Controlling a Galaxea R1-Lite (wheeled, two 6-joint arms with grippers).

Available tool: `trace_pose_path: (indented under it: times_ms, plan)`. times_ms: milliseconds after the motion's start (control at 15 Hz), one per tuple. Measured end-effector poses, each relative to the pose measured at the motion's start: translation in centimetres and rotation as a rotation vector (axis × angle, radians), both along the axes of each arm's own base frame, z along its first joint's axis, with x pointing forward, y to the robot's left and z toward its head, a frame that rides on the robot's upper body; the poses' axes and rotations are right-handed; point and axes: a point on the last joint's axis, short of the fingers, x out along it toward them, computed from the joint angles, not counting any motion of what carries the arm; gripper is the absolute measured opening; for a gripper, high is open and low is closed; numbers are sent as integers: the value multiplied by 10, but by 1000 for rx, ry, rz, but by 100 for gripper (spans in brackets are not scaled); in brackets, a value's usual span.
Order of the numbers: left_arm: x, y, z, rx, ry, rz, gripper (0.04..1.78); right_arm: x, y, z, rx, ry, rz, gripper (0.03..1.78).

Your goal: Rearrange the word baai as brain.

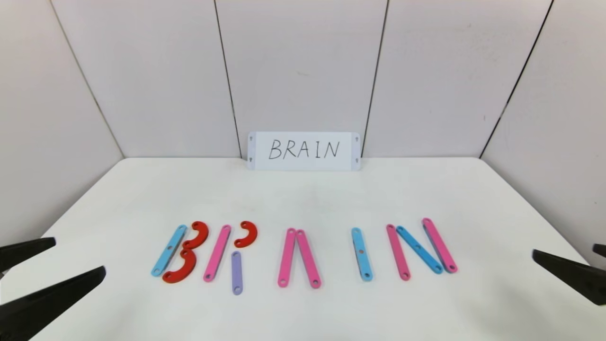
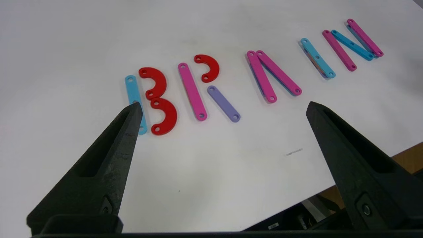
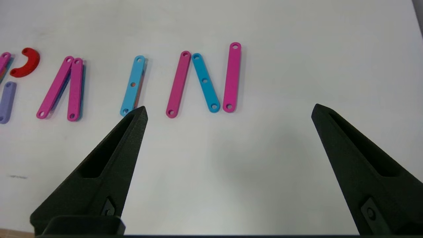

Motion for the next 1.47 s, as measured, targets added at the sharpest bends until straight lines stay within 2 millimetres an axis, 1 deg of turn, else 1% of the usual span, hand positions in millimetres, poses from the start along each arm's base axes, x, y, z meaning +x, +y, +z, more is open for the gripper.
trace_pose_path:
  times_ms: [133, 267, 333, 533, 667, 800, 933, 1067, 1200, 1333, 1467]
  plan:
    - [-28, 7, -7, 19, -23, 52, 174, -30, -10, 1, 19, -64, 0, 174]
    - [-51, 12, -13, 29, -55, 95, 174, -53, -18, 1, 43, -149, -28, 174]
    - [-62, 15, -16, 31, -73, 122, 174, -63, -22, 1, 50, -186, -70, 174]
    - [-79, 19, -19, 37, -130, 253, 174, -86, -27, 0, 51, -269, -218, 174]
    - [-89, 19, -23, 40, -144, 324, 174, -100, -26, -6, 37, -302, -279, 174]
    - [-102, 17, -27, 43, -155, 391, 174, -112, -26, -17, 12, -327, -304, 174]
    - [-116, 16, -33, 37, -196, 414, 174, -123, -25, -31, -32, -367, -288, 174]
    - [-128, 15, -43, 26, -255, 420, 174, -131, -25, -47, -108, -418, -235, 174]
    - [-134, 15, -58, 16, -293, 431, 174, -130, -24, -65, -167, -464, -187, 174]
    - [-129, 16, -71, 12, -312, 435, 174, -122, -24, -82, -205, -510, -171, 174]
    - [-115, 16, -86, 15, -336, 433, 174, -112, -24, -100, -237, -524, -156, 174]
